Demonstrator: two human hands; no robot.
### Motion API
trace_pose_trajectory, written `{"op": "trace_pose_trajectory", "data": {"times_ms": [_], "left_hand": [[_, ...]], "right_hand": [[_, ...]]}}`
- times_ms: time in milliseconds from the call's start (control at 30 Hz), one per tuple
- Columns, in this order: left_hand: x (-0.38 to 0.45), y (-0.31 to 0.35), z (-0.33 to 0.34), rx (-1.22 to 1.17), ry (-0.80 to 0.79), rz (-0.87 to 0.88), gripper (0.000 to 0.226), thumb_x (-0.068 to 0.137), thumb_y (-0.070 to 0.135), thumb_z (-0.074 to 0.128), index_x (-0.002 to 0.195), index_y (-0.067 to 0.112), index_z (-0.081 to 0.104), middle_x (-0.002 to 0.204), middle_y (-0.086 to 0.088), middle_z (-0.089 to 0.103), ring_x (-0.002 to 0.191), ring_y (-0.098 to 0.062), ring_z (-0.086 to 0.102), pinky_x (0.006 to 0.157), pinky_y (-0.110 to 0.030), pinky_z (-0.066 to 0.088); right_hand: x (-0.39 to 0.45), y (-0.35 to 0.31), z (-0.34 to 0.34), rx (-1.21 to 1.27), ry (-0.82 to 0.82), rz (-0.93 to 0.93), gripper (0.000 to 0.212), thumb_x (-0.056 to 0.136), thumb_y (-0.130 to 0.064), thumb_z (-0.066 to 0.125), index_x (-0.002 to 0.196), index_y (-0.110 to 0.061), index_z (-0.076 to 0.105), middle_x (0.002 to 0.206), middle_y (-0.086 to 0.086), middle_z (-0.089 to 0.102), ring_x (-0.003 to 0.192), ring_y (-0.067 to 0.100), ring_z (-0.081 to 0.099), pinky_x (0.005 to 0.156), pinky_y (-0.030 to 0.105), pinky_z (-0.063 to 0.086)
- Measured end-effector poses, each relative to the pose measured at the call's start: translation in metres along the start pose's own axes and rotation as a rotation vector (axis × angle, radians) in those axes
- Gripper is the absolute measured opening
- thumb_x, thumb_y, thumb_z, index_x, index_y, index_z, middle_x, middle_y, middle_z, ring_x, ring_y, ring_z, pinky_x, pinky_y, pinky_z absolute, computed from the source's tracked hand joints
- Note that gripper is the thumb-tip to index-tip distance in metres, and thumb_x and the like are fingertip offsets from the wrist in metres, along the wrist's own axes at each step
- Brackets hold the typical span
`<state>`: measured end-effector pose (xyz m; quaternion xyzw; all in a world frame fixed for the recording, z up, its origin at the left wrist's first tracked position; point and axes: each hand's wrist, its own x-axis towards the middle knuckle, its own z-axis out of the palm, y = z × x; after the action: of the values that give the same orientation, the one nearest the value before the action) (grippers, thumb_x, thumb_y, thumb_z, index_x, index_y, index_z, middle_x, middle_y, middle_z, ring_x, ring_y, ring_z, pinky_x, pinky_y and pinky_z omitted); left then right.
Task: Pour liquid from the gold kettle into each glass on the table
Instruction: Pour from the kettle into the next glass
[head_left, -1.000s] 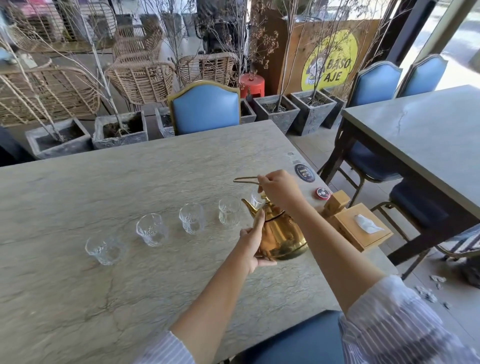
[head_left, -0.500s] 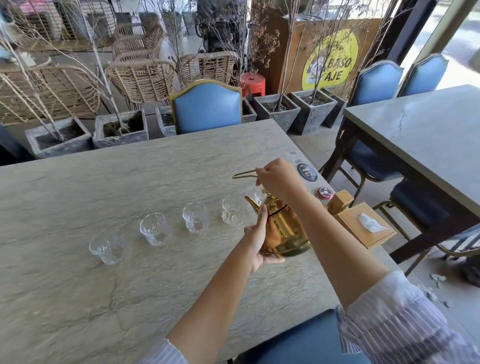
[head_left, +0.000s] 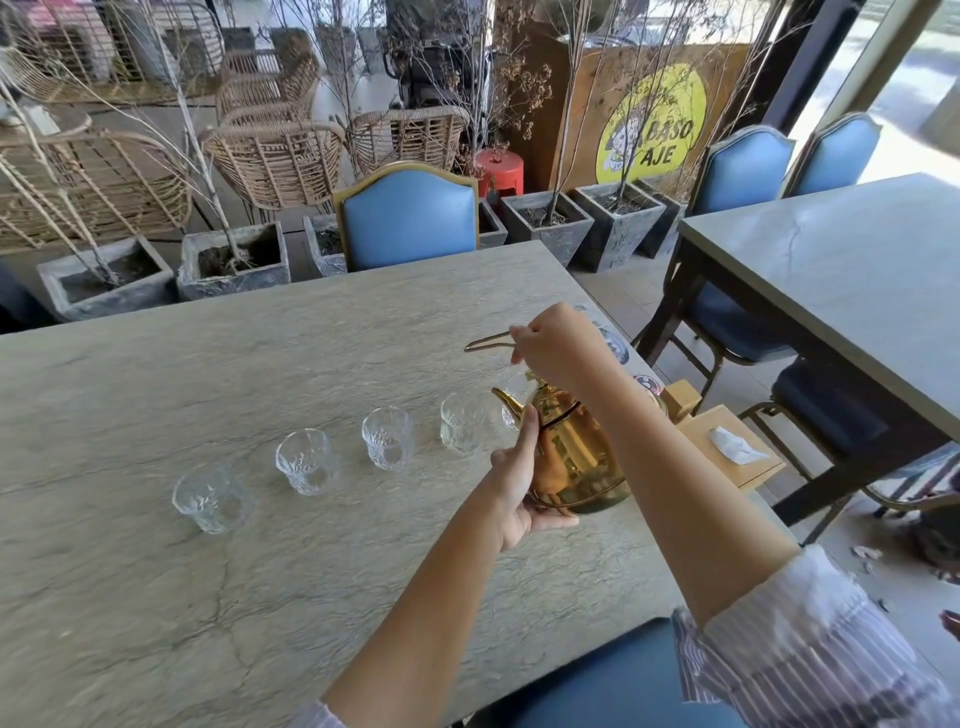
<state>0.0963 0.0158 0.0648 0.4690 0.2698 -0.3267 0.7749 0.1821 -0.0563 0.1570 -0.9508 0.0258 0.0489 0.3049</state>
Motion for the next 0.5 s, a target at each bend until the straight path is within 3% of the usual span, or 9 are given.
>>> {"op": "trace_pose_trajectory", "data": {"times_ms": [167, 333, 500], "left_hand": [[-0.006, 0.002, 0.000, 0.000, -0.039, 0.016, 0.092, 0.076, 0.076, 0.058, 0.142, 0.016, 0.035, 0.140, -0.022, 0.054, 0.118, -0.045, 0.063, 0.069, -0.053, 0.064], [-0.011, 0.005, -0.002, 0.011, -0.093, 0.037, 0.107, 0.059, 0.078, 0.064, 0.144, 0.019, 0.037, 0.141, -0.023, 0.054, 0.121, -0.046, 0.062, 0.073, -0.056, 0.064], [-0.015, 0.007, -0.004, 0.019, -0.111, 0.063, 0.103, 0.060, 0.077, 0.064, 0.142, 0.019, 0.037, 0.140, -0.022, 0.056, 0.120, -0.045, 0.063, 0.077, -0.057, 0.063]], "right_hand": [[-0.003, -0.006, -0.008, 0.003, 0.002, -0.004, 0.043, 0.095, -0.030, 0.047, 0.095, 0.003, 0.074, 0.062, 0.007, 0.056, 0.048, 0.019, 0.043, 0.046, 0.025, 0.032], [-0.007, -0.013, -0.014, -0.003, 0.008, -0.025, 0.042, 0.097, -0.032, 0.046, 0.097, 0.000, 0.073, 0.065, 0.006, 0.057, 0.047, 0.017, 0.042, 0.045, 0.025, 0.032], [-0.011, -0.020, -0.020, -0.056, 0.015, -0.059, 0.042, 0.099, -0.034, 0.044, 0.098, -0.002, 0.073, 0.064, 0.005, 0.057, 0.046, 0.016, 0.041, 0.045, 0.025, 0.033]]}}
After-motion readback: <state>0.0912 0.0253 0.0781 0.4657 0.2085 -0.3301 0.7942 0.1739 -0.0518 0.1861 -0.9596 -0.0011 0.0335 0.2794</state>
